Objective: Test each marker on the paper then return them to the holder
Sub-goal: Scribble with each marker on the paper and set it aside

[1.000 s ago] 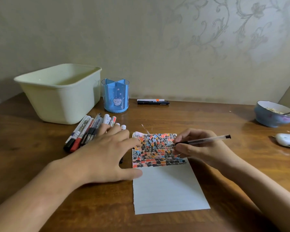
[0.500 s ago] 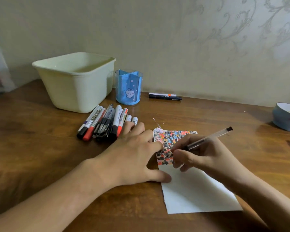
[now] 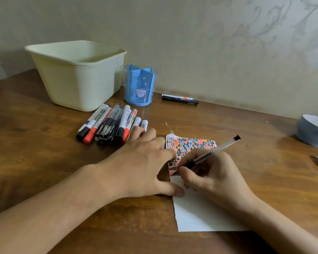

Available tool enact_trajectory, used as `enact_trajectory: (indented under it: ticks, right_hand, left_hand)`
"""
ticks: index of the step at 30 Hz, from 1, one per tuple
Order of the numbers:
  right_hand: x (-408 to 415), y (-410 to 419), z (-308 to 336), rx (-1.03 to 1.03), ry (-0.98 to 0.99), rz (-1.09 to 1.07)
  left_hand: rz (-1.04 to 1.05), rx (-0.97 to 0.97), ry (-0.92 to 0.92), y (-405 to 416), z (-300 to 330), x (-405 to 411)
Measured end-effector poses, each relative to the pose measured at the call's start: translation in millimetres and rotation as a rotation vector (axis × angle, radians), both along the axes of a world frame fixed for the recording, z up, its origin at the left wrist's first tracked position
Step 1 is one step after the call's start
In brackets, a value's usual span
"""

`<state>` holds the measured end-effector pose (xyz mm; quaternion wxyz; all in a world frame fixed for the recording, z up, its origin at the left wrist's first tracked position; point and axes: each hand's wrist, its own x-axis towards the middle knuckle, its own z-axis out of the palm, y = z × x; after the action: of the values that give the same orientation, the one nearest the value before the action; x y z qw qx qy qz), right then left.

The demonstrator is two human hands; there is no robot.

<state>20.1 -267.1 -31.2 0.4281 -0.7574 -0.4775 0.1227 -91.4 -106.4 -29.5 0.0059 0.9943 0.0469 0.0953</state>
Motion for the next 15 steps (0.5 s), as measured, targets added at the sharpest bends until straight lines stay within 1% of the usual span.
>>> enact_trajectory:
  ticks: [11, 15]
  right_hand:
    - [0.2, 0.5, -0.8, -0.007, -0.013, 0.013]
    - [0.4, 1.6, -0.7, -0.026, -0.047, 0.011]
  left_hand:
    - [0.001, -0.001, 0.025, 0.3, -0.5, -0.4]
    - [-0.001, -0.002, 0.021, 0.2, -0.6, -0.3]
